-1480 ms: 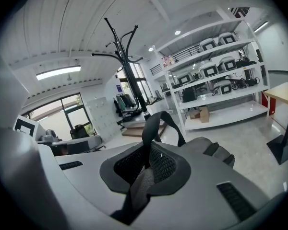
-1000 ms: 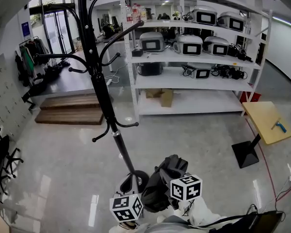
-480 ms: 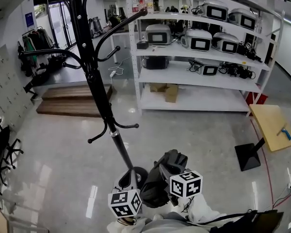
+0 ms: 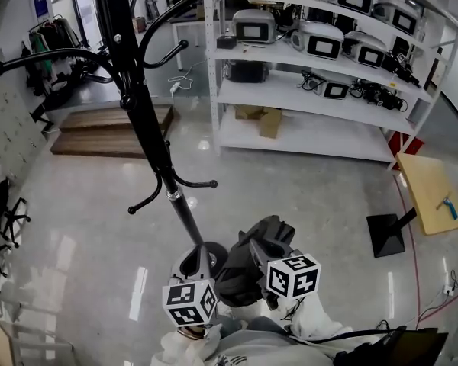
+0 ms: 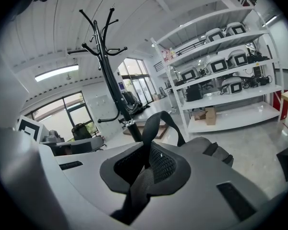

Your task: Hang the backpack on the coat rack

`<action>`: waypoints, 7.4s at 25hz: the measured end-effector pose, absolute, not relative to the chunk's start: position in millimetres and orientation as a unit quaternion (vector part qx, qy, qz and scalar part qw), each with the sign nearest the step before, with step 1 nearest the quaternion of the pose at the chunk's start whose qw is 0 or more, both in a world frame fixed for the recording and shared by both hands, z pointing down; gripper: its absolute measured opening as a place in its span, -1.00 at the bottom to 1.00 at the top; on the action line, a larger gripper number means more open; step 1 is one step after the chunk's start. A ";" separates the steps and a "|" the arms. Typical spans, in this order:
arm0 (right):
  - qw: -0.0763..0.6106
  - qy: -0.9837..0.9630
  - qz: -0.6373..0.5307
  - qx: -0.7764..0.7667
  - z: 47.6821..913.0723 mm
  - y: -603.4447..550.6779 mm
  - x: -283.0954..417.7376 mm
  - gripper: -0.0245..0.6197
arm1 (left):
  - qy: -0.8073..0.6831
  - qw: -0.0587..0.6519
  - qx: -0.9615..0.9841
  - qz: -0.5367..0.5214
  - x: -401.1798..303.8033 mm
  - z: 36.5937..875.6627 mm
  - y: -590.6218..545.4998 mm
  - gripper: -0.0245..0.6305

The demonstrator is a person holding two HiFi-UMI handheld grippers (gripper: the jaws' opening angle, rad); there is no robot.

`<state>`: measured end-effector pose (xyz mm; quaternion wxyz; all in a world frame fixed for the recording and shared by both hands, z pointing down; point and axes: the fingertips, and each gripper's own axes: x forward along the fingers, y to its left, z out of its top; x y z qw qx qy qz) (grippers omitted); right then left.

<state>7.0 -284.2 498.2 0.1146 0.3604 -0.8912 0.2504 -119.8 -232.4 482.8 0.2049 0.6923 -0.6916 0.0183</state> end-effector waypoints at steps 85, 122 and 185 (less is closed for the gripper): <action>0.160 -0.929 0.194 0.270 471.3 -353.5 -147.8 -0.83 | -0.700 0.231 0.676 0.007 -203.8 494.2 -298.6 -0.92; 0.176 -0.931 0.211 0.241 503.7 -351.1 -183.6 -0.83 | -0.739 0.226 0.635 -0.002 -224.1 497.1 -282.8 -0.92; 0.036 -0.931 0.109 0.348 452.3 -346.8 -44.0 -0.87 | -0.727 0.131 0.674 -0.035 -148.7 441.4 -288.8 -0.92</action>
